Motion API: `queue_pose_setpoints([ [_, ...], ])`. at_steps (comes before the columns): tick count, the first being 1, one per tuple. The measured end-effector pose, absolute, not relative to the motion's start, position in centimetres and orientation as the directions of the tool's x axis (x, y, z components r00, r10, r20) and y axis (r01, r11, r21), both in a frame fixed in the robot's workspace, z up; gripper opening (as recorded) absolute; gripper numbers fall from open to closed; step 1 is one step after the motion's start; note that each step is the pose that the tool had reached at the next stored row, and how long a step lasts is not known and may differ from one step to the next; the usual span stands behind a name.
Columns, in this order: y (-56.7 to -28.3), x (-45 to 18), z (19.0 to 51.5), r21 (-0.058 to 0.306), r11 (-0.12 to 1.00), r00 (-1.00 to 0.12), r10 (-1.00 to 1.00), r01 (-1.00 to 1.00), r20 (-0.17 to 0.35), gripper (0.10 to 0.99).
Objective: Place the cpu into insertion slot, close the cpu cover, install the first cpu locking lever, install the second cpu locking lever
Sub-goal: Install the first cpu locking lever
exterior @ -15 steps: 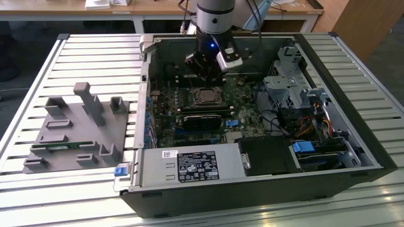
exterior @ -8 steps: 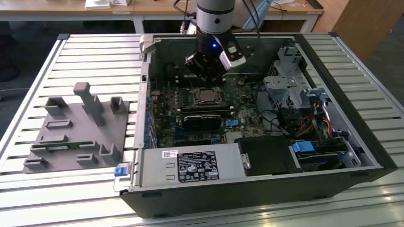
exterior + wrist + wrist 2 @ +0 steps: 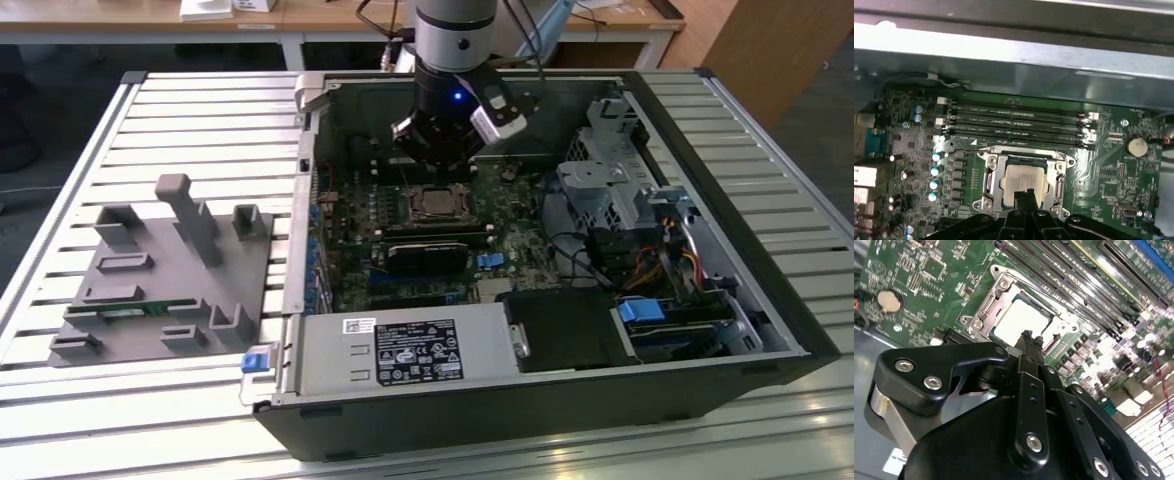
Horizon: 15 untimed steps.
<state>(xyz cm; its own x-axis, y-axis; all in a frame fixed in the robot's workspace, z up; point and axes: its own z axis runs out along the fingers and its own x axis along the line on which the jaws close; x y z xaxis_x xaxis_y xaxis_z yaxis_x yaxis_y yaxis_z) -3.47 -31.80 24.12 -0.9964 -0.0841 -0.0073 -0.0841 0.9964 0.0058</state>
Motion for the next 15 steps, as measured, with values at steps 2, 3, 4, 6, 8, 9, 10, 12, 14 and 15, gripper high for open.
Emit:
queue_pose_setpoints([
  [2,-31.8,-3.47,24.11,0.006,0.993,-0.993,-0.12,-0.12,-0.007,0.106],
  [3,-31.8,-3.47,24.11,0.006,0.99,-0.99,-0.137,-0.138,-0.007,0.106],
  [4,-31.8,-3.47,24.11,0.006,0.988,-0.988,-0.157,-0.157,-0.007,0.106],
  [6,-31.8,-3.47,24.11,0.006,0.981,-0.981,-0.192,-0.192,-0.007,0.106],
  [8,-31.81,-3.47,24.11,0.006,0.975,-0.975,-0.222,-0.222,-0.007,0.106],
  [9,-31.81,-3.47,24.13,0.006,0.974,-0.974,-0.226,-0.226,-0.007,0.106],
  [10,-31.81,-3.48,24.19,0.006,0.974,-0.974,-0.226,-0.226,-0.007,0.106],
  [12,-31.81,-3.49,24.32,0.008,0.976,-0.976,-0.219,-0.219,-0.008,0.106],
  [14,-31.8,-3.5,24.58,0.009,0.978,-0.978,-0.207,-0.207,-0.008,0.106],
  [15,-31.81,-3.51,24.7,0.009,0.979,-0.979,-0.204,-0.204,-0.008,0.106],
])
